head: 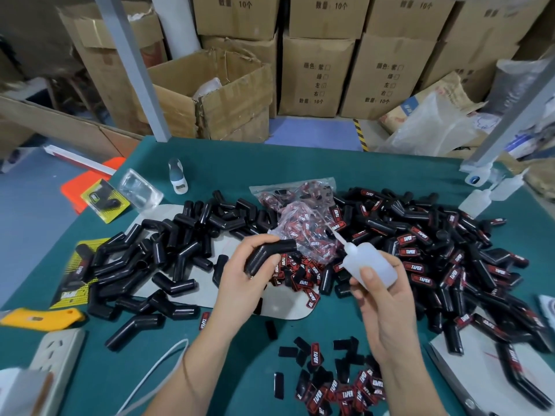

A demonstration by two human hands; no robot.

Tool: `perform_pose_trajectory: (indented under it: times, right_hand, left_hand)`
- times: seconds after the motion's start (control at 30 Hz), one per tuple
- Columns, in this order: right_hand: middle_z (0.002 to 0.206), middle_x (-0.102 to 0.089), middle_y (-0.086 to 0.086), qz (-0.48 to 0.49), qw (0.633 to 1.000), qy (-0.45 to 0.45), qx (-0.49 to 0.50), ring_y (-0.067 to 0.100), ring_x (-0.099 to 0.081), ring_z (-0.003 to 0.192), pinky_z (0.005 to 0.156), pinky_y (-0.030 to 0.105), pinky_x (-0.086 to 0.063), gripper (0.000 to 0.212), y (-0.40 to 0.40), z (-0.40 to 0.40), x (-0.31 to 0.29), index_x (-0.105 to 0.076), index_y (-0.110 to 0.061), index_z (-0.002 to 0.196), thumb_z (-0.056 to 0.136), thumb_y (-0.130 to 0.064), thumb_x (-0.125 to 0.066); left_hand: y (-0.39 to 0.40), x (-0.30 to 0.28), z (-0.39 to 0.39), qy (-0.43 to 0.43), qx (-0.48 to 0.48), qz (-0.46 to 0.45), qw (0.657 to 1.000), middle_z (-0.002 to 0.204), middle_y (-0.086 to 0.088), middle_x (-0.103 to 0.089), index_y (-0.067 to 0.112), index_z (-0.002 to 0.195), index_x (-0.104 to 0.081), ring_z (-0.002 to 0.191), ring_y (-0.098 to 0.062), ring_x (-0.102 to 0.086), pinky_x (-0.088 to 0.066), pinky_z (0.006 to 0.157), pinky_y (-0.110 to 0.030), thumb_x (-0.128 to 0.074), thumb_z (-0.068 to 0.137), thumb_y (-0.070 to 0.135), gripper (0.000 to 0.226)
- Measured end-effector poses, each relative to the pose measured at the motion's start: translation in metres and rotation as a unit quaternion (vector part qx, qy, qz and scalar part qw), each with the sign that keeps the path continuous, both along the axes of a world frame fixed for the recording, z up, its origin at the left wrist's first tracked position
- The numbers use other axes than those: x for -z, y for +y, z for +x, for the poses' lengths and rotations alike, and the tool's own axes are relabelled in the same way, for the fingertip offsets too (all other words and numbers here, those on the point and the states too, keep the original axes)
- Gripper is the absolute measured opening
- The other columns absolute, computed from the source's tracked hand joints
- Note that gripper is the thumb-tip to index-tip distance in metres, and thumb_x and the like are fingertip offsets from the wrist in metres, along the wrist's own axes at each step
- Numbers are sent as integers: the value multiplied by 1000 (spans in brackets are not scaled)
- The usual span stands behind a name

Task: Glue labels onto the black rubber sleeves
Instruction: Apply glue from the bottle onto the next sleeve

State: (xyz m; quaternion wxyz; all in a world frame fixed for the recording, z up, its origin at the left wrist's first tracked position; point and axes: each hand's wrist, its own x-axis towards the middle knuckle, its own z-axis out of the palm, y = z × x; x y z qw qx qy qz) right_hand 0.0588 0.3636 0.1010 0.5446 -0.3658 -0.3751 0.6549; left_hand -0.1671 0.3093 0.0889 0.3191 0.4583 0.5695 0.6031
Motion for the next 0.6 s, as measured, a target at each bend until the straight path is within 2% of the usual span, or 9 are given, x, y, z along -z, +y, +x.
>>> perform_pose_trajectory:
  times: [0.07, 0.17, 0.27, 0.37, 0.43, 0.53, 0.6]
  right_hand:
    - [92, -71, 2, -12, 1000, 3, 0, 11, -57, 68, 56, 18, -50, 28, -6, 4, 6, -69, -21, 110, 84, -9, -72]
    - [93, -70, 0, -12, 1000, -12, -3, 7, -50, 63, 52, 18, -45, 26, -12, 5, 9, -75, -26, 104, 82, -13, -80]
    - [87, -69, 0, -13, 1000, -3, -3, 7, -53, 60, 46, 18, -42, 22, -14, 6, 7, -75, -28, 106, 86, -18, -78]
    - [99, -71, 6, -31, 999, 23, -14, 12, -63, 69, 50, 21, -49, 23, -15, 7, 9, -73, -25, 110, 89, -15, -70]
    - [108, -71, 10, -41, 998, 47, -29, 14, -64, 76, 56, 22, -52, 23, -15, 6, 7, -73, -22, 110, 88, -26, -77]
    - [109, -70, 11, -38, 998, 35, -47, 13, -61, 81, 60, 22, -51, 42, -15, 5, 5, -72, -18, 106, 83, -52, -80]
    - [114, -69, 14, -40, 998, 19, -54, 11, -60, 84, 62, 22, -50, 47, -15, 6, 7, -70, -16, 105, 83, -55, -81]
  left_hand:
    - [-8, 10, 4, -39, 21, -21, 999, 102, 14, -70, 40, 120, -70, 82, -8, -66, -53, 78, -23, -67, 97, 23, 28]
    - [-17, 19, 11, -94, 27, -31, 995, 94, 6, -73, 36, 123, -71, 77, -13, -68, -56, 72, -23, -69, 97, 28, 27]
    - [-19, 19, 11, -176, 39, -29, 983, 108, -8, -76, 30, 131, -70, 87, -22, -71, -58, 78, -29, -67, 96, 39, 36]
    - [-18, 19, 8, -274, 64, -25, 959, 126, -22, -71, 21, 138, -68, 100, -29, -70, -58, 87, -32, -64, 101, 39, 41]
    - [-17, 21, 6, -306, 69, -24, 949, 129, -26, -68, 18, 138, -68, 104, -32, -71, -59, 90, -33, -67, 102, 34, 40]
    - [-15, 21, 5, -348, 81, -21, 934, 128, -31, -67, 16, 138, -67, 108, -36, -72, -60, 91, -35, -68, 96, 27, 43]
    - [-15, 20, 6, -362, 97, -25, 927, 125, -30, -68, 18, 141, -65, 114, -42, -71, -60, 94, -37, -67, 96, 24, 45]
